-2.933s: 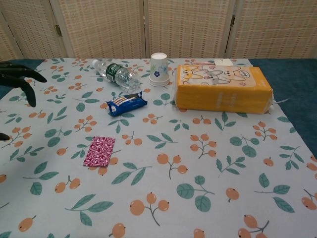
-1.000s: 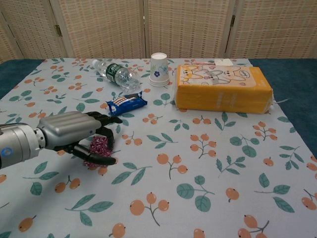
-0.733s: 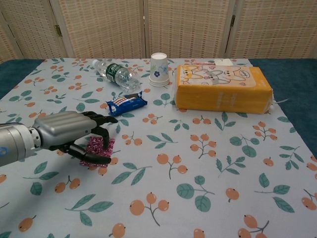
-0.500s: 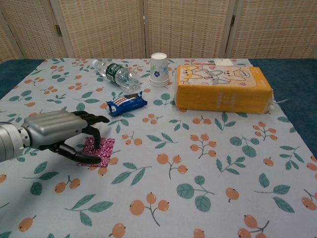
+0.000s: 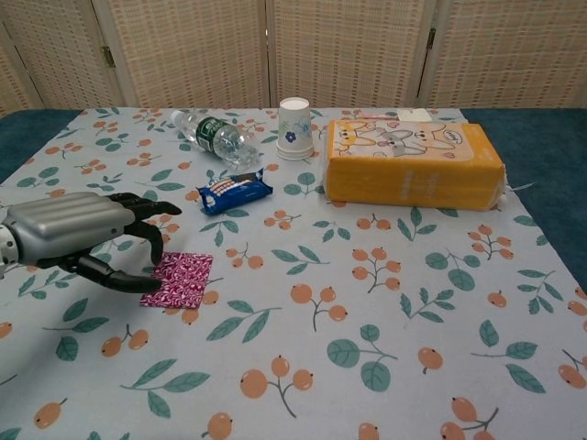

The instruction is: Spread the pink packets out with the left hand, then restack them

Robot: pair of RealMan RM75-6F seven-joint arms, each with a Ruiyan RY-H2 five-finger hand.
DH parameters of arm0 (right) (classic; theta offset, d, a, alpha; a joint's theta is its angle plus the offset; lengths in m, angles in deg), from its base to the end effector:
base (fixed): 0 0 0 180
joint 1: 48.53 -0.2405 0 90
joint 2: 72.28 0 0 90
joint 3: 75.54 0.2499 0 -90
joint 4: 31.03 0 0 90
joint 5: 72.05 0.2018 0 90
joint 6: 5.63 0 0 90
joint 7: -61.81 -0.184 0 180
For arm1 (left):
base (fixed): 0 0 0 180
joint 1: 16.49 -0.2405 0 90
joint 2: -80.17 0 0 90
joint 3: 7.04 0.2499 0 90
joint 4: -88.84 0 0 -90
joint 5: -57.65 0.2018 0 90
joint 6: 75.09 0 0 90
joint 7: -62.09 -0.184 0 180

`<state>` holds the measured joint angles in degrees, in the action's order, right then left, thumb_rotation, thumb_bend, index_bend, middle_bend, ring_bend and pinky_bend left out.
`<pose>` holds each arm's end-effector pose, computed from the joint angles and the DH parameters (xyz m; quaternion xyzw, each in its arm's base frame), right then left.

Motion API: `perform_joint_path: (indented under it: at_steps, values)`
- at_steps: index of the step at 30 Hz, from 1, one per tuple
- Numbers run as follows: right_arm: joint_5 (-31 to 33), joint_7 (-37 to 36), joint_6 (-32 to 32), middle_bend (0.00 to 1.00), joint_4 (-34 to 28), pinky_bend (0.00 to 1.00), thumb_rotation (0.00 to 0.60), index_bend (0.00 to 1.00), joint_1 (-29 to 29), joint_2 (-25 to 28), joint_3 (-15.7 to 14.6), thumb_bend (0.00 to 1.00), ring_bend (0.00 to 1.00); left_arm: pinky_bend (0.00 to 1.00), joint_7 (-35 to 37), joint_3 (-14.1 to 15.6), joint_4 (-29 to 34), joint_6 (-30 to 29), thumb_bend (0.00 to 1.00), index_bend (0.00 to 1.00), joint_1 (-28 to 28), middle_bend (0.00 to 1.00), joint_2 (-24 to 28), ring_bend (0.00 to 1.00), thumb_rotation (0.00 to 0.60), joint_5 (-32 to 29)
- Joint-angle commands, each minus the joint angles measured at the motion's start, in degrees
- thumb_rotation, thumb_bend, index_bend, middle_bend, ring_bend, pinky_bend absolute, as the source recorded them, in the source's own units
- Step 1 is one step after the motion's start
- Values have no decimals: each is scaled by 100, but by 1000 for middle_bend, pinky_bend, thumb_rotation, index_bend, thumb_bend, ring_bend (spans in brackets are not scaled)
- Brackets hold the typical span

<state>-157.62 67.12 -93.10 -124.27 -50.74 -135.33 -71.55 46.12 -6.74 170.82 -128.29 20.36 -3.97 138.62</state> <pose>-0.3063 -0.2094 0.1791 0.5888 -0.3564 0.3641 0.6274 -0.1905 0.3226 -0.0321 -0.8307 -0.2961 -0.2890 0.3725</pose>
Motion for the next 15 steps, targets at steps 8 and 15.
perform_joint_path:
  at_steps: [8,15]
  values:
    - [85,-103,37,71,92,0,600,0,20,4,11,481,23,0,-467,-244,28,316,119,392,340,0,-562,0,106,-224]
    - [116,-158,34,71,148,0,600,0,46,-9,11,481,22,0,-793,-271,-90,403,119,391,401,0,-748,0,104,-514]
